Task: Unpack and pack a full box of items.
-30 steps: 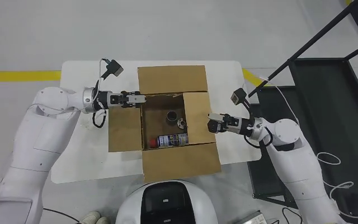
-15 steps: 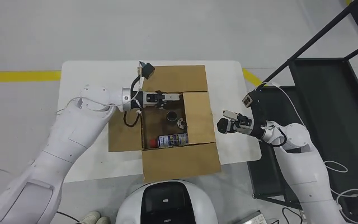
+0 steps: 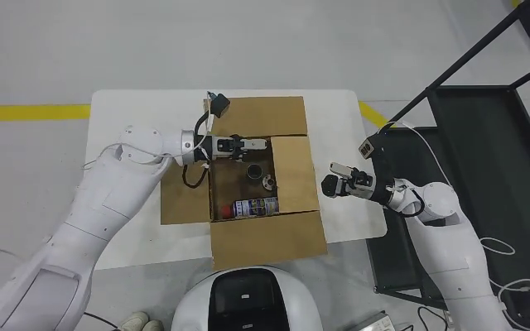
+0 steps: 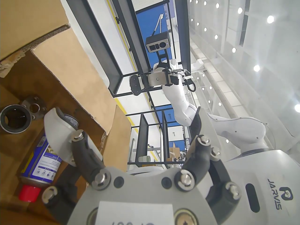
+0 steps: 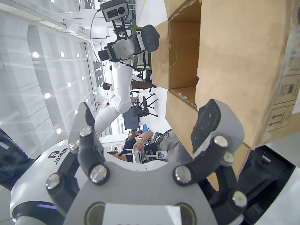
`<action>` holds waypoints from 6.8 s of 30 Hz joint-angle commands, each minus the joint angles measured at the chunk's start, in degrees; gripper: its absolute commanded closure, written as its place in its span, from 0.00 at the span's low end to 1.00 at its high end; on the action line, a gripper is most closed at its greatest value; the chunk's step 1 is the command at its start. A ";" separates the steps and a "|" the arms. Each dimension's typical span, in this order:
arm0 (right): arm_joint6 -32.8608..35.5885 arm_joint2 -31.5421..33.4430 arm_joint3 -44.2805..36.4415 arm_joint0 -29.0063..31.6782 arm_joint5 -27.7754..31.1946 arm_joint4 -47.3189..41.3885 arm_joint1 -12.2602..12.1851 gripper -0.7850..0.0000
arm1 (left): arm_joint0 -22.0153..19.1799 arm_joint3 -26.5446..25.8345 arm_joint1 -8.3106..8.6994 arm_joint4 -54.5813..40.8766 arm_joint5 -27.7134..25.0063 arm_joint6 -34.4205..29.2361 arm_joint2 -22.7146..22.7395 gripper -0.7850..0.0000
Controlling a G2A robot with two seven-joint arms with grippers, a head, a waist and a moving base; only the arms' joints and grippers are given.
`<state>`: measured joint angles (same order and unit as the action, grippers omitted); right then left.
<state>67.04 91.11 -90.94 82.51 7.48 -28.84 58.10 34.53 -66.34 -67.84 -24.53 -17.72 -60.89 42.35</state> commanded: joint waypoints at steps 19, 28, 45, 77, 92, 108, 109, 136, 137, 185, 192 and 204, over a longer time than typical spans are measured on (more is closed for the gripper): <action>2.76 0.22 2.37 1.16 -2.92 -2.04 -0.57 0.00 | -5.22 17.40 -12.37 1.48 0.96 18.03 -14.36 0.00; 2.17 -2.37 -0.40 1.35 -3.39 -0.33 -0.60 0.00 | -5.63 26.29 -15.74 0.77 -6.86 16.55 -14.62 0.00; 10.90 -4.83 -7.87 6.02 -7.52 -0.79 -1.46 0.00 | -7.77 31.66 -21.23 -15.89 -17.12 1.20 -10.12 0.00; -28.17 1.25 -9.03 15.02 11.75 4.09 -0.17 0.00 | -7.44 32.94 -21.17 -14.22 -17.71 -7.97 -3.11 0.00; -49.02 -4.56 -5.96 7.60 5.06 27.82 1.12 0.00 | 8.71 6.64 -7.30 -0.83 -16.05 -8.62 16.55 0.00; -39.81 -9.06 -1.26 4.39 -1.38 31.64 1.59 0.00 | 20.00 -9.83 -1.08 5.02 -7.69 -4.02 36.01 0.00; -38.87 -9.28 -1.66 4.68 -1.48 31.32 1.59 0.00 | 20.26 -10.03 -0.89 5.12 -7.47 -3.62 36.73 0.00; -34.26 -15.64 -5.51 -1.18 -1.74 28.83 2.83 0.00 | 24.35 -10.02 1.65 -1.39 -6.21 -6.11 42.35 0.00; -34.53 -15.21 -6.61 -1.00 -1.46 29.53 2.75 0.00 | 24.25 -9.67 1.77 -1.73 -6.22 -7.21 42.46 0.00; -28.16 -46.66 -5.29 -26.58 -14.89 73.56 8.93 0.00 | 22.45 -4.76 7.73 -1.92 -1.31 -24.38 46.65 0.00; -27.90 -56.08 6.65 -36.20 -20.60 74.95 14.32 0.00 | 22.45 -4.76 7.73 -1.92 -1.31 -24.38 46.65 0.00; -31.01 -61.10 19.94 -41.04 -20.80 73.17 20.14 0.00 | 22.45 -4.76 7.73 -1.92 -1.31 -24.38 46.65 0.00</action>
<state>35.98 30.34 -71.78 41.71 -13.41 44.23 77.85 56.99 -71.10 -60.11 -26.46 -19.03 -85.26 89.00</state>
